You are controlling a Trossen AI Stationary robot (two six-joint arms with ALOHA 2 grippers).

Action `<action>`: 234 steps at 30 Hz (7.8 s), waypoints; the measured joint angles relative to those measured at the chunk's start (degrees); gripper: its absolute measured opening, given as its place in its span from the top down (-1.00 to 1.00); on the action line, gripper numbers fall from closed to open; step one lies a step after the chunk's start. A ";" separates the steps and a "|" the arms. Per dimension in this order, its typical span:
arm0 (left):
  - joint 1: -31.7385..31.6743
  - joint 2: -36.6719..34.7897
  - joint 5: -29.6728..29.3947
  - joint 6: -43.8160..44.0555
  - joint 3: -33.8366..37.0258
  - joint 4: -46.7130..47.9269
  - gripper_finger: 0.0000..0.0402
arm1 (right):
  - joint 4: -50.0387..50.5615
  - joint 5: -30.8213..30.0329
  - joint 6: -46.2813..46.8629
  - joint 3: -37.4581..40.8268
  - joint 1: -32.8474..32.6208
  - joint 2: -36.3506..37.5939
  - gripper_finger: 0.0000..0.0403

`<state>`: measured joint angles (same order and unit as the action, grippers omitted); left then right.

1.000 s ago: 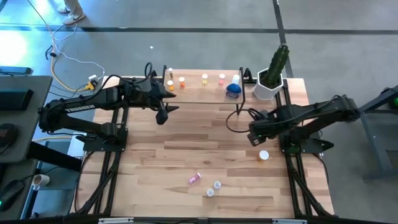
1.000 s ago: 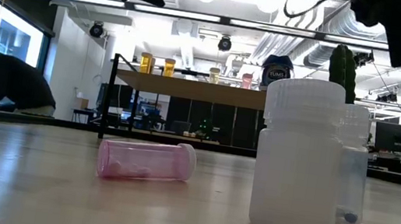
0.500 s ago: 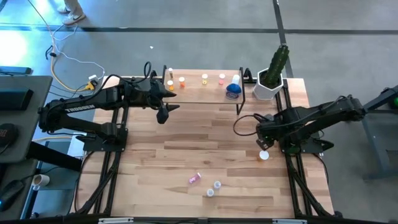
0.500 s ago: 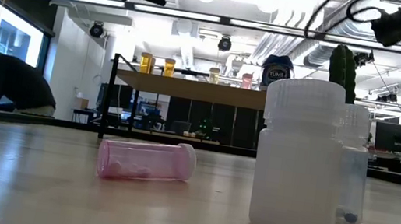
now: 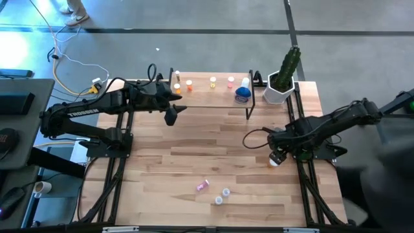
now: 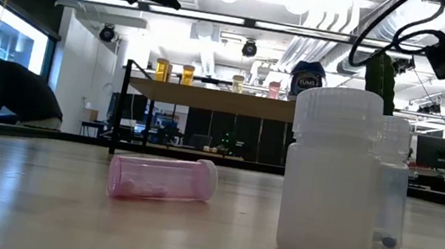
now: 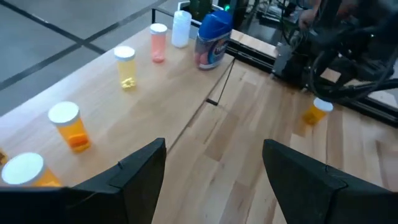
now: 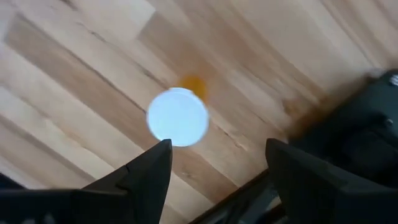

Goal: Pick and place medicine bottles onto shelf by color
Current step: Put the orange bottle on the shelf, then put the pink pill bottle on the shelf

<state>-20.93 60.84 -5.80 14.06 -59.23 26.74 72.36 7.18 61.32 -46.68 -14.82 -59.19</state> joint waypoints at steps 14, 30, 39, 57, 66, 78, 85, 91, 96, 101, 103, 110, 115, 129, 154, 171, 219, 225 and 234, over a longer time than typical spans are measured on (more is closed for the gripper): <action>0.00 0.00 0.00 2.44 -0.01 -0.01 -0.27 | -6.14 -5.24 6.28 0.04 -7.07 -0.74 -0.24; 0.00 0.00 -1.29 3.80 0.01 0.00 -0.27 | -8.12 -2.61 4.31 0.04 -8.09 -11.43 -0.24; 0.00 0.00 -1.29 3.80 0.00 -0.02 -0.27 | -8.31 -2.69 4.20 0.04 -8.06 -16.22 -0.24; 0.00 0.00 -1.27 3.80 0.00 -0.02 -0.27 | -10.54 -0.87 1.62 0.04 -8.03 -21.10 0.07; 0.01 0.00 -1.25 3.80 0.01 0.00 -0.27 | -10.59 2.43 0.12 -1.92 -7.46 -21.10 0.08; 0.00 0.00 -0.24 3.19 0.01 0.02 -0.27 | -10.57 -2.66 -3.49 -16.68 1.73 -21.10 0.06; 0.00 0.00 -0.24 -0.16 0.01 0.02 -0.27 | -11.08 -5.54 -5.47 -25.95 9.60 -21.10 0.05; 0.02 0.00 -0.24 -4.65 0.01 0.04 -0.27 | -11.72 -8.33 -8.12 -33.83 15.56 -21.10 0.05; 0.01 0.00 -0.26 -6.54 0.00 0.07 -0.27 | -11.84 -11.35 -11.15 -42.29 19.45 -23.37 0.05; -0.07 0.02 -0.44 -10.21 0.01 1.25 -0.27 | -7.64 -14.12 -15.72 -52.53 24.11 -29.04 0.05; -0.09 0.02 -0.63 -11.80 0.00 1.86 -0.27 | -5.48 -14.24 -18.31 -57.01 26.08 -31.96 0.05; -0.10 0.02 -0.66 -13.78 0.00 4.94 -0.27 | 3.87 -12.43 -27.34 -72.99 30.59 -42.98 0.05; -0.09 0.02 -0.63 -13.81 0.01 5.25 -0.27 | 9.27 -11.91 -34.66 -82.63 32.04 -49.36 0.05; -0.09 0.02 -0.85 -12.76 0.00 5.20 -0.27 | 16.95 -11.74 -56.57 -88.22 32.84 -57.67 0.04; -0.09 0.02 -2.56 -11.06 -0.01 5.16 -0.27 | 17.66 -15.46 -78.34 -88.04 37.04 -61.99 0.04; -0.11 0.02 -2.55 -9.71 0.01 5.14 -0.27 | 17.46 -12.92 -81.35 -84.72 36.55 -61.89 0.04; 6.66 0.02 -1.73 -8.10 0.01 8.33 -0.27 | 15.39 -14.29 -61.64 -88.28 31.33 -58.34 -0.23; 11.36 -0.21 -1.75 -7.17 0.01 8.66 -0.27 | 15.17 -12.70 -55.85 -88.30 26.42 -55.32 -0.23; 18.09 -0.44 -1.79 -2.06 -0.01 8.39 -0.27 | 15.57 -15.29 -54.31 -88.37 18.67 -51.86 -0.23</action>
<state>-2.84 60.40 -7.60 12.00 -59.24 35.14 87.92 -8.11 7.01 -135.04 3.86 -111.05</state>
